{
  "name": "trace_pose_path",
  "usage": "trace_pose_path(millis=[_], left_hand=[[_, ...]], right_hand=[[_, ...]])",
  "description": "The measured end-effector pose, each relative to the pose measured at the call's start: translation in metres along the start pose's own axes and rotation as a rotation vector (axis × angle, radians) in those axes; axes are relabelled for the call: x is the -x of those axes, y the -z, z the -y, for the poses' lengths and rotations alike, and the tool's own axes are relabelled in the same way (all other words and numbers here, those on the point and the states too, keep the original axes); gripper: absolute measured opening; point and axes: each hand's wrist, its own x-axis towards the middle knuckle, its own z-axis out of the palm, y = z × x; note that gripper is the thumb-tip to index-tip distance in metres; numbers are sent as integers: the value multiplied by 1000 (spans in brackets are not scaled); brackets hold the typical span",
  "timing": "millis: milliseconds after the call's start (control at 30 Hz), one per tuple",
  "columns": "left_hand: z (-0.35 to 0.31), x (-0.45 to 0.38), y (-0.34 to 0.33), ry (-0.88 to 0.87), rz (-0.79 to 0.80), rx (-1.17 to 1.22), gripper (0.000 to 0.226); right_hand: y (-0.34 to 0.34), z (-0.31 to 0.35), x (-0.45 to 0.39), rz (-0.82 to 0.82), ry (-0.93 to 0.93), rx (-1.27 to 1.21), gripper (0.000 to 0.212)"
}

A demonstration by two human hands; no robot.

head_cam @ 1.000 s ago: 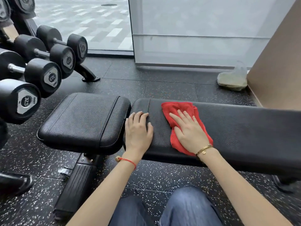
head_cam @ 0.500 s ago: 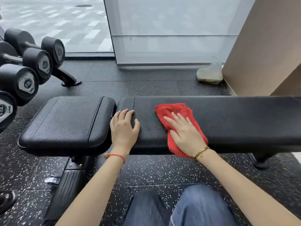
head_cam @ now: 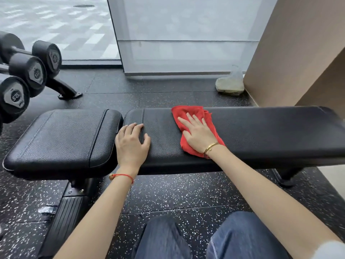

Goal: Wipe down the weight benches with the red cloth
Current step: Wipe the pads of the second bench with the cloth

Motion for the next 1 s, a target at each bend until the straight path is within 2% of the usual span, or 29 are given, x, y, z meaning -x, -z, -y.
trace_pose_path(millis=[167,233,333,433,533,633,800,900,1000], left_hand=[[-1,1,0,-4,-7,-1,38],[-1,1,0,-6,-11,-1,38],[-5,1,1,-4,-7,-38,38],[-16,0,1,8,36,-133,38],[-30,0,0,29,104,-202,38],[-63,4,-10,-17,156,-131,38],[-124,14,-39,-109,213,-41,42],[-146,18,-53,-138,248,-30,44],[-163,23,-62,-164,279,-17,44]], right_hand=[[2,-29,39,-33,61,-63,54],[9,-52,42,-46,-4,-62,53],[25,-83,27,-49,-199,-32,53],[31,-83,4,-33,-286,24,54],[23,-59,-2,-28,-185,23,55],[15,-45,16,-20,-54,-11,55],[17,-70,64,-66,7,-59,54],[27,-106,73,-83,-84,-75,52],[41,-138,53,-80,-259,-52,52]])
